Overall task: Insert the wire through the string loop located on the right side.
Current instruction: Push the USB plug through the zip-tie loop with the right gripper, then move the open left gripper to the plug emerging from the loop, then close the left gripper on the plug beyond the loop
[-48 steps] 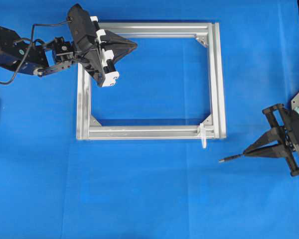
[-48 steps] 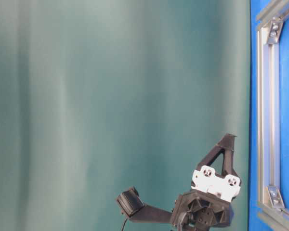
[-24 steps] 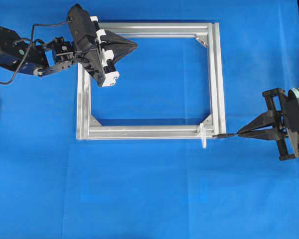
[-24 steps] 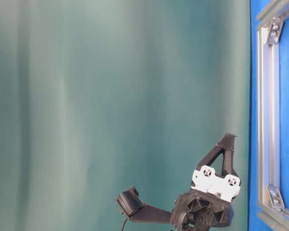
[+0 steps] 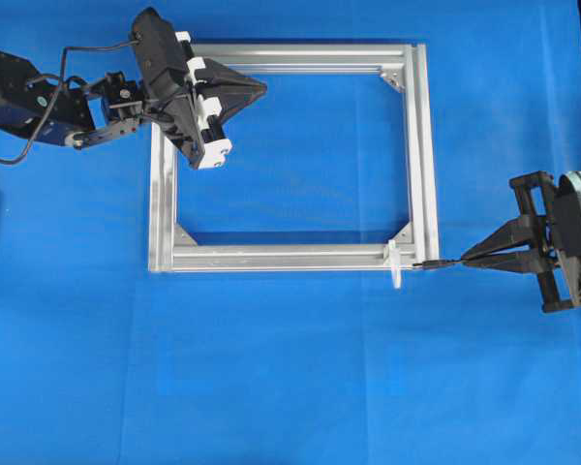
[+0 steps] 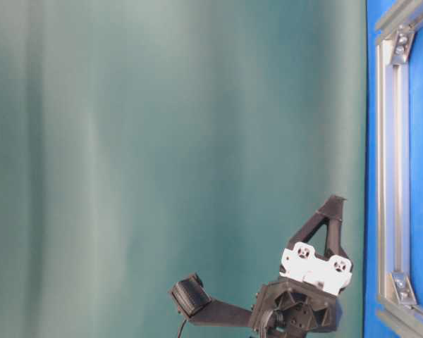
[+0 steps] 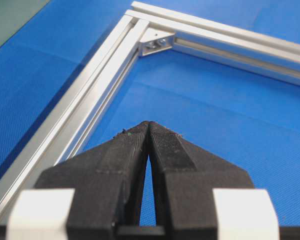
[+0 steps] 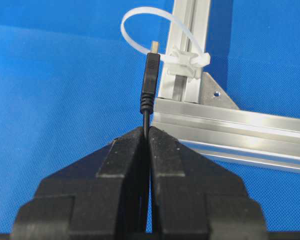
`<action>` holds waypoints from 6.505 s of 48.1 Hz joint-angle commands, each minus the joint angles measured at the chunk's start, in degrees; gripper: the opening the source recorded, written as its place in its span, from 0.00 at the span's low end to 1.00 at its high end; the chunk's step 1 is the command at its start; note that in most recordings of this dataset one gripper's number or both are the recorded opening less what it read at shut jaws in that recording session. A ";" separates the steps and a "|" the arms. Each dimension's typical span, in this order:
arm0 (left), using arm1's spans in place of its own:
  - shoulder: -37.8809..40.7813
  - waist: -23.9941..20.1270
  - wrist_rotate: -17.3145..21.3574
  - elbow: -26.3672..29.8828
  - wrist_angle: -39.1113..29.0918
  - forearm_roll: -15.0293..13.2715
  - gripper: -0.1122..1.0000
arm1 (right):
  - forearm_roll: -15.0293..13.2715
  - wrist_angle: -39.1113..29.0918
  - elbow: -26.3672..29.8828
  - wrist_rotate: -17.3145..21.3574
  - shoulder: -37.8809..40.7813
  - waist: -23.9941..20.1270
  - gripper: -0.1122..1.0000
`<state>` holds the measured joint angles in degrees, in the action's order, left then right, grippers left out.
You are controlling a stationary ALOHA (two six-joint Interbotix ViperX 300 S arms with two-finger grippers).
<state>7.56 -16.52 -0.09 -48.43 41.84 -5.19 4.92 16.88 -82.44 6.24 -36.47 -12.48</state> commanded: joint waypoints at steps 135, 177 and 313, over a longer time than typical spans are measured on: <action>-1.67 0.88 0.18 0.88 1.05 0.70 0.10 | 0.26 15.47 12.30 0.09 25.66 1.58 0.06; -1.76 22.85 -0.97 -0.35 2.02 0.53 0.10 | 0.35 15.21 12.39 0.09 25.93 1.58 0.06; 18.72 23.03 -1.05 30.06 -16.44 0.44 0.83 | 0.35 14.85 12.39 0.09 25.84 1.67 0.06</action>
<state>27.60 6.33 -1.05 -19.34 24.96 -4.66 5.19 31.55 -70.93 6.42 -10.28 -10.99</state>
